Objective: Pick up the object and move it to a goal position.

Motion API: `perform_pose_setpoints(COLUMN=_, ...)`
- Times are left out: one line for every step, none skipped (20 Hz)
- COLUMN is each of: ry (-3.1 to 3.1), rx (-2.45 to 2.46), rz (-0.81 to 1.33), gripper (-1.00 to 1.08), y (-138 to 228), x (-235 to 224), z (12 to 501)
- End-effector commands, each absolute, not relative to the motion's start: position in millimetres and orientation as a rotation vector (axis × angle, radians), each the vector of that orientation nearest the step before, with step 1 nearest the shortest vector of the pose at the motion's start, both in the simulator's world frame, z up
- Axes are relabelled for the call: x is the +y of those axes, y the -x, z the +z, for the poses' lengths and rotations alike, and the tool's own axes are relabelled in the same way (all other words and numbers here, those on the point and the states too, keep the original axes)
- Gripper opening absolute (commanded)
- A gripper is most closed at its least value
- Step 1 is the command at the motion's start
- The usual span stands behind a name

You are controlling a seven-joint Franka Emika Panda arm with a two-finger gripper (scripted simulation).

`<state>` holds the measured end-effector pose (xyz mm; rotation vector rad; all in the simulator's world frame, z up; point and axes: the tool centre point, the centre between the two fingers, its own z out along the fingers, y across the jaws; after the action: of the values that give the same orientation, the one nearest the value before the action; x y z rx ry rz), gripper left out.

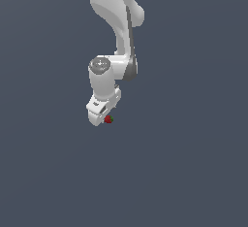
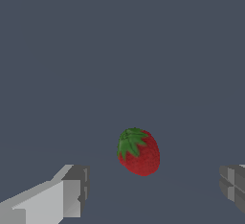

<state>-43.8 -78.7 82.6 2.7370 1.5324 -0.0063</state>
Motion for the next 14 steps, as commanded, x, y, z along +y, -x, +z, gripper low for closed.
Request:
perform_pose_setpoints(ry=-2.705, rx=1.591, rz=-0.004, gripper=1.0, y=45.9, x=-79.4, z=78.9)
perform_pose_setpoints(ry=-2.695, rx=1.609, rz=-0.003, gripper=1.0, y=46.6, x=-79.6, z=77.8)
perform_pose_setpoints(ry=-2.686, rx=1.625, rz=-0.003, gripper=1.0, y=47.2, x=-79.8, z=76.7)
perform_pose_setpoints(ry=-2.678, rx=1.639, rz=-0.002, gripper=1.0, y=47.8, x=-79.9, z=75.8)
perform_pose_setpoints(ry=-2.671, rx=1.651, rz=-0.002, gripper=1.0, y=48.3, x=-80.1, z=75.0)
perform_pose_setpoints(ry=-2.665, rx=1.662, rz=-0.001, gripper=1.0, y=48.7, x=-80.2, z=74.3)
perform_pose_setpoints(ry=-2.66, rx=1.67, rz=-0.001, gripper=1.0, y=49.0, x=-80.2, z=73.8)
perform_pose_setpoints(ry=-2.656, rx=1.677, rz=0.0, gripper=1.0, y=49.3, x=-80.3, z=73.3)
perform_pose_setpoints(ry=-2.654, rx=1.681, rz=0.0, gripper=1.0, y=49.5, x=-80.4, z=73.0)
perform_pose_setpoints(ry=-2.652, rx=1.684, rz=0.0, gripper=1.0, y=49.6, x=-80.4, z=72.8)
perform_pose_setpoints(ry=-2.652, rx=1.685, rz=0.0, gripper=1.0, y=49.6, x=-80.4, z=72.8)
perform_pose_setpoints(ry=-2.655, rx=1.679, rz=-0.001, gripper=1.0, y=49.5, x=-80.5, z=73.0)
perform_pose_setpoints(ry=-2.655, rx=1.679, rz=-0.001, gripper=1.0, y=49.5, x=-80.5, z=72.7)
perform_pose_setpoints(ry=-2.655, rx=1.679, rz=-0.001, gripper=1.0, y=49.5, x=-80.5, z=71.7)
